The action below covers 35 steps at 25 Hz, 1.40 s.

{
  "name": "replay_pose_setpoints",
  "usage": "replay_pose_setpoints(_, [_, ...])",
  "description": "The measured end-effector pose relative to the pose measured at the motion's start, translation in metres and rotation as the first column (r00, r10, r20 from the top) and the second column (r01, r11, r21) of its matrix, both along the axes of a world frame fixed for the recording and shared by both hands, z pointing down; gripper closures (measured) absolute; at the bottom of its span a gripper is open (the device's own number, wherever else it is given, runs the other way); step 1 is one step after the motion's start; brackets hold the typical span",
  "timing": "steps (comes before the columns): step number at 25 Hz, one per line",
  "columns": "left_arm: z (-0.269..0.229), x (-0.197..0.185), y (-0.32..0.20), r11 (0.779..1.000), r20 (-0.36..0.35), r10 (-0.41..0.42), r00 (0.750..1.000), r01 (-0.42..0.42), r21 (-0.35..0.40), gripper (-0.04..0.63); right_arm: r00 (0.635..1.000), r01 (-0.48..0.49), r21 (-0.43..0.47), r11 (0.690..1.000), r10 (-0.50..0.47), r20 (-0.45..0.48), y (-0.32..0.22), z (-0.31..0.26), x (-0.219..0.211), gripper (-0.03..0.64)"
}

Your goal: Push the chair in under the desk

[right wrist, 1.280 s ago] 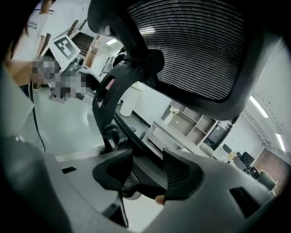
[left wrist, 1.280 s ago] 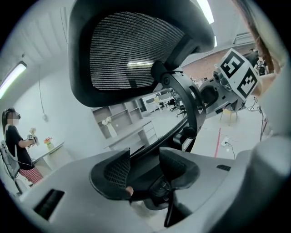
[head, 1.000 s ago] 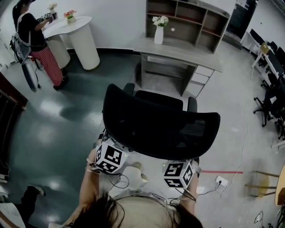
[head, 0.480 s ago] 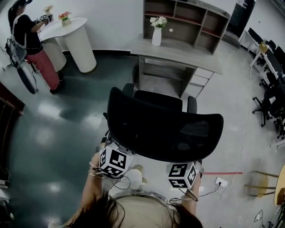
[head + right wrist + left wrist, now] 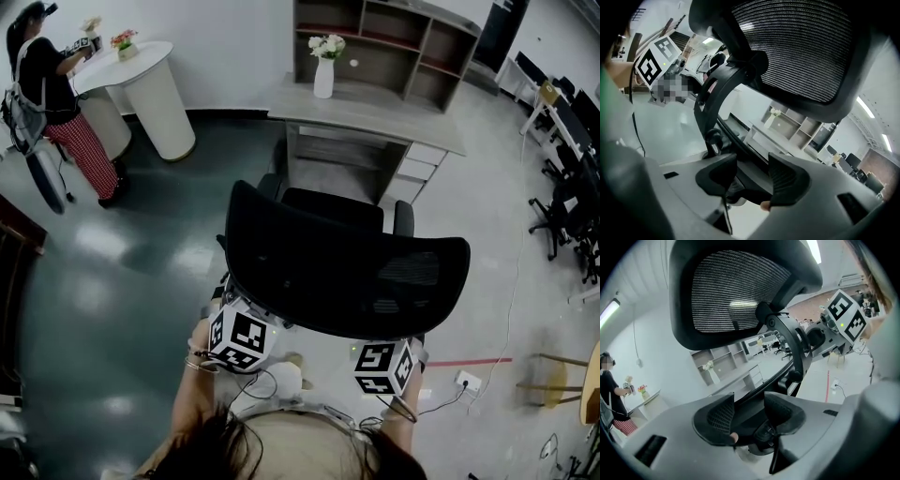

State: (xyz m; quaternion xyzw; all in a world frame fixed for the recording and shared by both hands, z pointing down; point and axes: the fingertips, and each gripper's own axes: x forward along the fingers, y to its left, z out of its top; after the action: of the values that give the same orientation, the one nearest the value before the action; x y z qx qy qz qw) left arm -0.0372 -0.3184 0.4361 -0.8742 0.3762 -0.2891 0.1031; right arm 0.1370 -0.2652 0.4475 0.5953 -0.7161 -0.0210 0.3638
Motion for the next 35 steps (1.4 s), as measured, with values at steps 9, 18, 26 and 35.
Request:
replay_pose_setpoints(9, [-0.001,0.004,-0.022,0.999,0.004,0.029,1.000,-0.029,0.012,0.399,1.000,-0.027,-0.012,1.000,0.027,0.004,-0.021,0.001,0.002,0.408])
replay_pose_setpoints(18, [-0.003,0.000,-0.044,0.998,-0.003,0.052,0.999,-0.052,0.023,0.399,0.999,-0.037,0.002,0.999,0.037,0.006,-0.038,0.000,-0.004,0.408])
replay_pose_setpoints(26, [-0.005,0.002,-0.056,0.999,0.010,0.052,0.999,-0.052,0.012,0.399,0.999,-0.034,0.002,0.999,0.034,0.004,-0.053,0.000,-0.002,0.408])
replay_pose_setpoints(35, [-0.003,0.004,-0.078,0.999,0.001,0.040,0.999,-0.040,0.020,0.399,1.000,-0.020,0.006,1.000,0.020,0.004,-0.074,0.000,0.001,0.408])
